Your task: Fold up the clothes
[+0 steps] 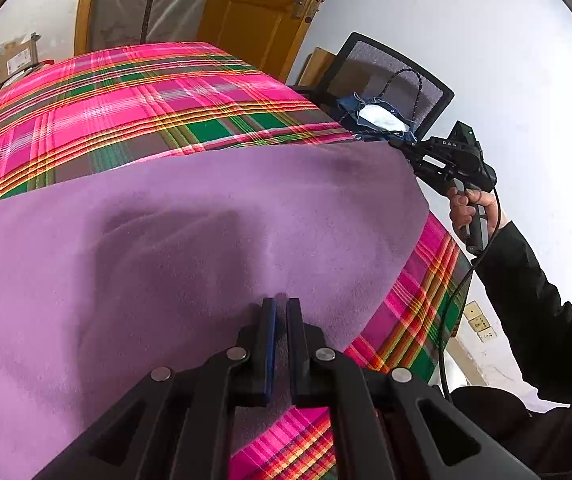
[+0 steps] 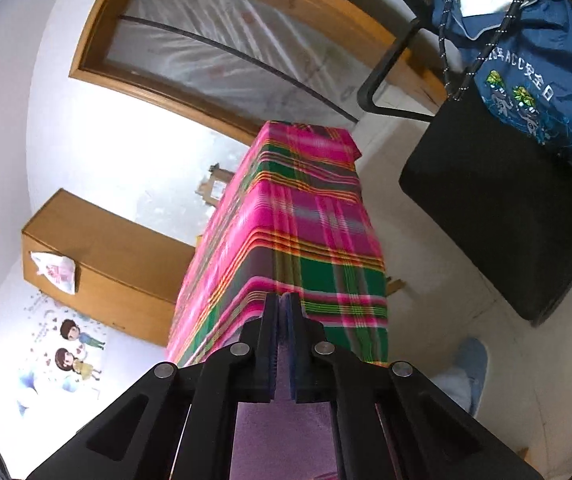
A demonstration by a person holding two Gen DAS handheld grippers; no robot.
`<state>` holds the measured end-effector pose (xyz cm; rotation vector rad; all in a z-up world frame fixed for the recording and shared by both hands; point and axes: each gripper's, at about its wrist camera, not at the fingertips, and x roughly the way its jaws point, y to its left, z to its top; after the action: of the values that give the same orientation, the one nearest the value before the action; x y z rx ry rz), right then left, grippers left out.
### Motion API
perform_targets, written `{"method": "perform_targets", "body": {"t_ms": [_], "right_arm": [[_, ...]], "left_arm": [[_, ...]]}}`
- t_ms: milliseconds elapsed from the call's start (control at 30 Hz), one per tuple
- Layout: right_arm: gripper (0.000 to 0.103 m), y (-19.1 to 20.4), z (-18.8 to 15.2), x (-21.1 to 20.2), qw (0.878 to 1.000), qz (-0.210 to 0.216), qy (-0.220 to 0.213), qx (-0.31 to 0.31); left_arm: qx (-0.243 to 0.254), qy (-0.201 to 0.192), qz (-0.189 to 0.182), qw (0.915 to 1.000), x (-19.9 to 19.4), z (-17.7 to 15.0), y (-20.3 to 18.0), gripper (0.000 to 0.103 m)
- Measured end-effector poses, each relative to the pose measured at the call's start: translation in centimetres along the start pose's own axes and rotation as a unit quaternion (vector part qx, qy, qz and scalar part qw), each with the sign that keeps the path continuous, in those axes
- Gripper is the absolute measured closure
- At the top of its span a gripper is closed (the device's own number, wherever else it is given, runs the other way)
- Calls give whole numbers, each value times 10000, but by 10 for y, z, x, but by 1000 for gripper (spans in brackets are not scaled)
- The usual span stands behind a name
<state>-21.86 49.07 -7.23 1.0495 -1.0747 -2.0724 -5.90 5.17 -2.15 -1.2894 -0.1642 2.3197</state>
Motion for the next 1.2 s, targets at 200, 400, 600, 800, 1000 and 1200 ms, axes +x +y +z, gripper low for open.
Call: {"method": "perform_targets", "body": {"t_ms": [200,400,600,800,1000,1200], "right_arm": [[99,13,2,-4,9996,-40,-256,-128],[103,5,7,-14,9985,-118,-541,49],[89,-14,-3,-17,9975,-516,-251,404],[83,8,-43,-17,9994,-288,188,75],[82,63,-70,6,9931,-398,605,-917],[72,130,-83,19,9743,-696,563,-2069]], "left_arm": [[-22,-43,13,10000,-4,-1,1,99],[-44,-117,-25,9999,-7,-2,0,99],[-33,-99,-70,9999,-5,-2,0,99],[54,-75,-176,9998,-2,-3,-6,99],[93,-53,-218,9997,3,-7,-8,98],[22,-320,-47,9995,-18,-10,0,98]]}}
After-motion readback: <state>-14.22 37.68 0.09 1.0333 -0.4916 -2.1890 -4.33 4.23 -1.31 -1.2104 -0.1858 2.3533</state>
